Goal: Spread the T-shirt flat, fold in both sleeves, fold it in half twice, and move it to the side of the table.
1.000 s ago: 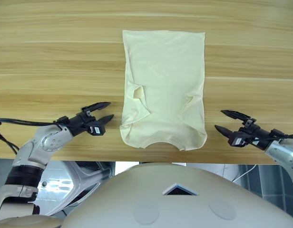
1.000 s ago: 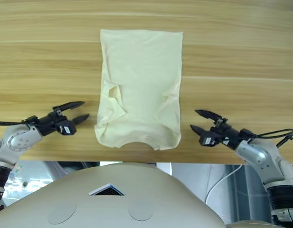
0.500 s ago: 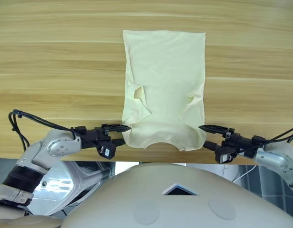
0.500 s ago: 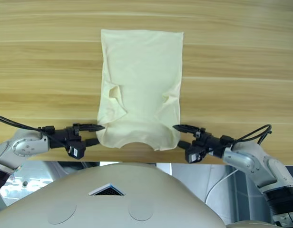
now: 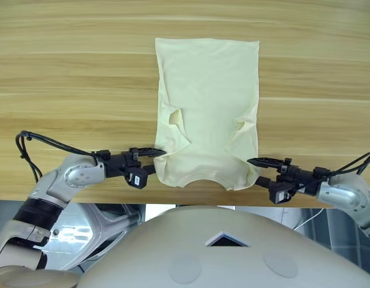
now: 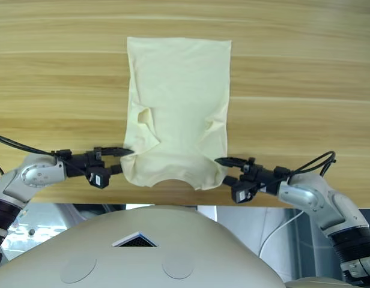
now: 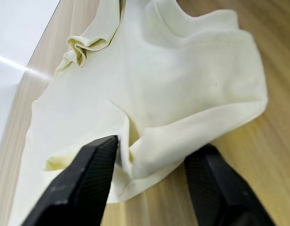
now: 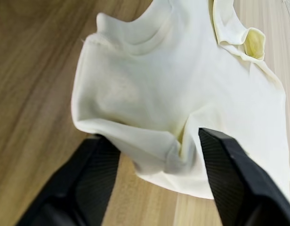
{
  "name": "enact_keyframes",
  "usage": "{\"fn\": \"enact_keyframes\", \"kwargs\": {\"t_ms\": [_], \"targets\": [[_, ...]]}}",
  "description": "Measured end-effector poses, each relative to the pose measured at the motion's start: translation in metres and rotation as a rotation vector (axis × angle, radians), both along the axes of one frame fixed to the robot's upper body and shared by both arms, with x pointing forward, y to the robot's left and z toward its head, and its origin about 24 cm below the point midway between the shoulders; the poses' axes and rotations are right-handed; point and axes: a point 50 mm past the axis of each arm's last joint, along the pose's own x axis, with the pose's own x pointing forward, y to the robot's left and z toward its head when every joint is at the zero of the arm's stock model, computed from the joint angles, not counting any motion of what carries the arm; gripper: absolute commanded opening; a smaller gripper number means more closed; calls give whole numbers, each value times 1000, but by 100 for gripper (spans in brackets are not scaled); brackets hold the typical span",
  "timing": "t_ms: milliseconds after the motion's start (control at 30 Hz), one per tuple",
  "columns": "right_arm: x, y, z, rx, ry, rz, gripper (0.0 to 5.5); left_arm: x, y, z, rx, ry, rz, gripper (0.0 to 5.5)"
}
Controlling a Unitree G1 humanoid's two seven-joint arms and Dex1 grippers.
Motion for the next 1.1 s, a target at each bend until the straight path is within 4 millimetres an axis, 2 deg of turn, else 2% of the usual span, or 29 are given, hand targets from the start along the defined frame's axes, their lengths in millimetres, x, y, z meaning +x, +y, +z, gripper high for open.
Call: {"fn": "enact_keyframes", "kwargs": {"t_ms": [300,467,633,733,833,933,1000,1100], "targets": [[5,-3,-6,-4,6,-24,85,-7,-2,-5,-7,37,-44,74],[10,-7,-8,-14,1,-45,7,-3,6,-8,-30,54,6,8],[17,-12,-10,-8,-23,-76,2,10,3,-9,-131,49,99,2],[25,-15,-12,-10,-62,-91,2,11,3,-11,-156,60,122,2],[25,-16,-13,-8,-60,-94,2,11,1,-12,-175,65,126,2],[14,-12,-13,22,-26,-84,1,-2,-5,-11,-235,103,130,2],[-3,-2,-13,84,40,-90,1,-16,-12,-8,-298,145,133,2],[-16,3,-6,202,104,-168,1,-31,-7,-5,-324,194,183,2]]}}
